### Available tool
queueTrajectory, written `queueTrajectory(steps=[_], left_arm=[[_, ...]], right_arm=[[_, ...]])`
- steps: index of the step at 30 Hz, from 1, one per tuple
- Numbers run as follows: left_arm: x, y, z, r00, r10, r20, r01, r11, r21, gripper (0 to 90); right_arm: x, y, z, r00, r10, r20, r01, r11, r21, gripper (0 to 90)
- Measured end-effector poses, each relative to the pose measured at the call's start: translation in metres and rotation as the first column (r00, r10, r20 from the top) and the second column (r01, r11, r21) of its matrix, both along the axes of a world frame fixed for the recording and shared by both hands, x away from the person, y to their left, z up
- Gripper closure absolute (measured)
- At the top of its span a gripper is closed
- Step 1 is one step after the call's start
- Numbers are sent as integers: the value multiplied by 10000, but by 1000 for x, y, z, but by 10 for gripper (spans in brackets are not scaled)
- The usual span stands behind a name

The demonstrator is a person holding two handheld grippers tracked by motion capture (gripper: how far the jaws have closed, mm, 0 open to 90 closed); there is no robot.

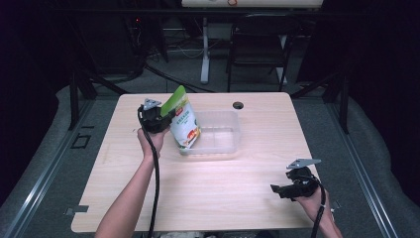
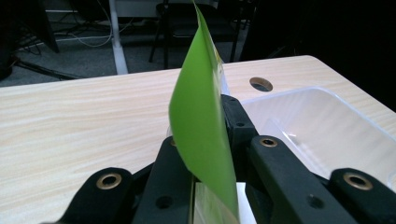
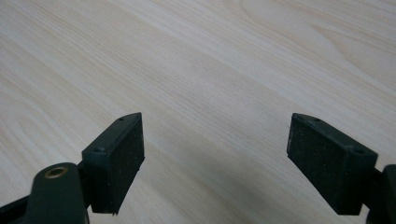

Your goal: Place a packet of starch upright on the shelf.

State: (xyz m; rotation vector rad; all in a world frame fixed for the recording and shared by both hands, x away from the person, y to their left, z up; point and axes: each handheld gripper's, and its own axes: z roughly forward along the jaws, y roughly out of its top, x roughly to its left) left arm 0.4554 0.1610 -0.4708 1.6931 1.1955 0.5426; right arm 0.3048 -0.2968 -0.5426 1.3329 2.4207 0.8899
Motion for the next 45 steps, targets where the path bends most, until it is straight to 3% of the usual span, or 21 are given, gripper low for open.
queueTrajectory(steps=[3,6,9,11,15,18,26,32,37,41,45], left_arm=[[-1,0,-2,10000,23,-4,-23,10000,-45,837],[0,1,-3,9999,-82,-133,82,10000,11,769],[0,3,0,9989,-436,-141,435,9990,-92,593],[0,2,4,9989,-450,-154,454,9985,300,479],[-5,4,14,9986,-475,-250,487,9976,494,281],[-12,7,23,9978,-631,-216,648,9938,907,156],[-43,15,47,9917,-1279,-91,1275,9768,1719,119],[-77,23,52,9855,-1677,-261,1695,9656,1970,104],[-106,31,45,9837,-1759,-362,1796,9648,1919,103],[-123,35,33,9793,-1882,-743,1985,9650,1713,71],[-138,38,14,9760,-1874,-1113,2051,9624,1782,61]], right_arm=[[0,0,0,10000,37,-5,-37,10000,20,184],[-1,0,1,10000,46,42,-46,10000,-15,183],[0,0,1,10000,96,0,-96,10000,21,182],[0,0,1,10000,80,12,-80,10000,5,181],[0,0,1,10000,54,74,-54,10000,5,180],[-1,0,2,9999,99,139,-100,9999,51,175],[-1,1,2,9997,67,223,-68,10000,27,169],[-3,1,5,9993,73,366,-79,9998,164,163],[-3,1,4,9992,114,386,-118,9999,103,162],[-3,2,5,9983,202,545,-211,9996,162,158],[-4,3,5,9983,249,531,-259,9995,174,147]])
